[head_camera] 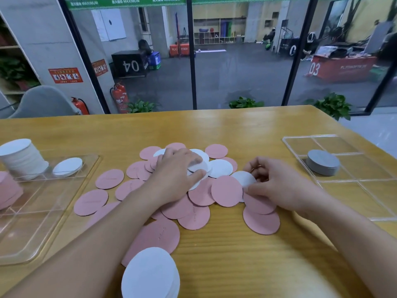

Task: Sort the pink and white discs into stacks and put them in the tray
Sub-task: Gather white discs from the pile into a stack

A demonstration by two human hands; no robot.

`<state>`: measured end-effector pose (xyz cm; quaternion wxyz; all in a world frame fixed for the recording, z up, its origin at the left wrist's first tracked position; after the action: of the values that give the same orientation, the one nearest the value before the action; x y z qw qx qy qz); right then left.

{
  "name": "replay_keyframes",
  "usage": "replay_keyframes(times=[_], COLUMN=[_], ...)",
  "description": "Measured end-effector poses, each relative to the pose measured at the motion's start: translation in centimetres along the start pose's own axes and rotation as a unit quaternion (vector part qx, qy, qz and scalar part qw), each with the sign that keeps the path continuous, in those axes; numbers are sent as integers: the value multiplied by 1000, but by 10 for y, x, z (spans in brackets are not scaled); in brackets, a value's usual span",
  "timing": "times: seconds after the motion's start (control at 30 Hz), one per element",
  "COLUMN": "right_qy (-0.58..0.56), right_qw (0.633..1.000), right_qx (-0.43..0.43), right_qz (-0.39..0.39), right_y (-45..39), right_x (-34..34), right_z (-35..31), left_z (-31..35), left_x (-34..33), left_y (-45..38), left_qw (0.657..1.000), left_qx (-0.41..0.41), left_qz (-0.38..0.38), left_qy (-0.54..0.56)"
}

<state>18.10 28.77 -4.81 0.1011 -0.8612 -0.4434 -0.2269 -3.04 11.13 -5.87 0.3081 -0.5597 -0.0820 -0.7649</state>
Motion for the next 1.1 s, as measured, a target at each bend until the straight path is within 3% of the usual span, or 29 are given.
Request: replay_keyframes(times=[0.13, 0.3, 0.53, 0.67, 0.8, 0.93, 1.1], right_qy=[-61, -86, -43, 11, 23, -37, -3], right_qw=[998, 994, 996, 998, 991, 991, 993], right_qx=[-11, -27, 9, 51, 108, 78, 82], right_qz=[12, 55, 77, 41, 76, 100, 83], right_y=[0, -5, -4, -2, -4, -3, 7], right_x=[-5, -10, -10, -16, -24, -10, -12], right_z=[-3, -1, -2, -3, -14, -12, -5], left_z=[-7, -22, -33, -34, -34, -32, -24], left_x=[16, 34, 38, 35, 35, 33, 33], left_y=[11, 24, 49, 48, 48, 48, 50], left_qw=[992, 983, 919, 925, 926, 914, 905], left_qx=[36, 64, 111, 90, 85, 108, 104], left_qz=[34, 85, 133, 107, 110, 108, 76], left_qy=[115, 147, 354, 354, 350, 375, 405])
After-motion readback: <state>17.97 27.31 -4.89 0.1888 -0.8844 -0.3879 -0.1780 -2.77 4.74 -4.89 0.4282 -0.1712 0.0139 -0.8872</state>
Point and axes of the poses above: each hand's wrist, its own y-axis away from the middle knuckle, its own x-axis out of the back of the hand, z = x × y, the point moved 3 cm from there along -y, towards the middle knuckle, and after that the axes turned 6 degrees about z, right-handed, at the moved point
